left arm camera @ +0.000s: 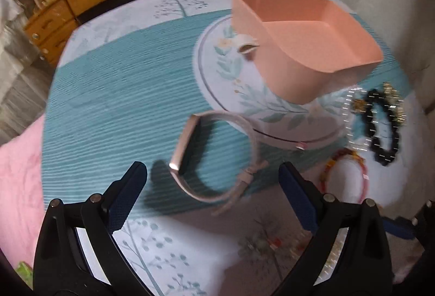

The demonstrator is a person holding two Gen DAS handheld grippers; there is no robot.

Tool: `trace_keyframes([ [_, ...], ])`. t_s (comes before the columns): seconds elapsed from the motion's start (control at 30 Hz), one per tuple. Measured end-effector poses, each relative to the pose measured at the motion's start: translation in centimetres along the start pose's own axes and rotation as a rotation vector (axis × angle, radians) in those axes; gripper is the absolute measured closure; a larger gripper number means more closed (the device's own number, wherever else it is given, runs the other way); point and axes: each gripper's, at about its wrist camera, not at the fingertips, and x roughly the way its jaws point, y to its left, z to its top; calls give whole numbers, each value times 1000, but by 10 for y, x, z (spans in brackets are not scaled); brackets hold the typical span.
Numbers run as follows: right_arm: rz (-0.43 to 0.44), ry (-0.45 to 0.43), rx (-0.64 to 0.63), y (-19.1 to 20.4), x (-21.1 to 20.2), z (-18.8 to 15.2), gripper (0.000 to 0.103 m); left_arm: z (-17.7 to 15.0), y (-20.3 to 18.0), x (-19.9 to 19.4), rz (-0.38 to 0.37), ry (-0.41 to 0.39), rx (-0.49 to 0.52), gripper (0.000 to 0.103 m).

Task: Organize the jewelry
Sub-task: 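Lower the left tool onto the pink-strap smartwatch and close on it, then carry the smartwatch with the left tool into the pink tray and open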

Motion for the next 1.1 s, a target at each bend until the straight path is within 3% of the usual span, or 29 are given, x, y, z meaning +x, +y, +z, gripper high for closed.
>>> trace_keyframes([
  [0.17,31,26,24,-10,17,2,73,5,11,8,-44,-44,-80,11],
  [0.2,32,15,18,-10,18,2,76,6,12,9,-46,-54,-76,15],
  [0.33,55,5,1,-14,24,6,83,10,15,8,-42,-82,-81,47],
  [0.4,67,0,-5,-15,24,8,89,12,18,9,-36,-80,-90,55],
  [0.53,102,-11,-4,-19,28,10,90,11,23,6,-25,-75,-111,67],
  [0.67,107,-19,14,-20,26,9,93,8,25,1,-14,-69,-150,70],
  [0.8,82,-75,0,-12,12,2,102,-4,18,-26,-19,-113,-161,70],
  [1.1,-24,-182,-5,7,5,-7,103,-28,15,-83,-42,-188,-155,70],
])
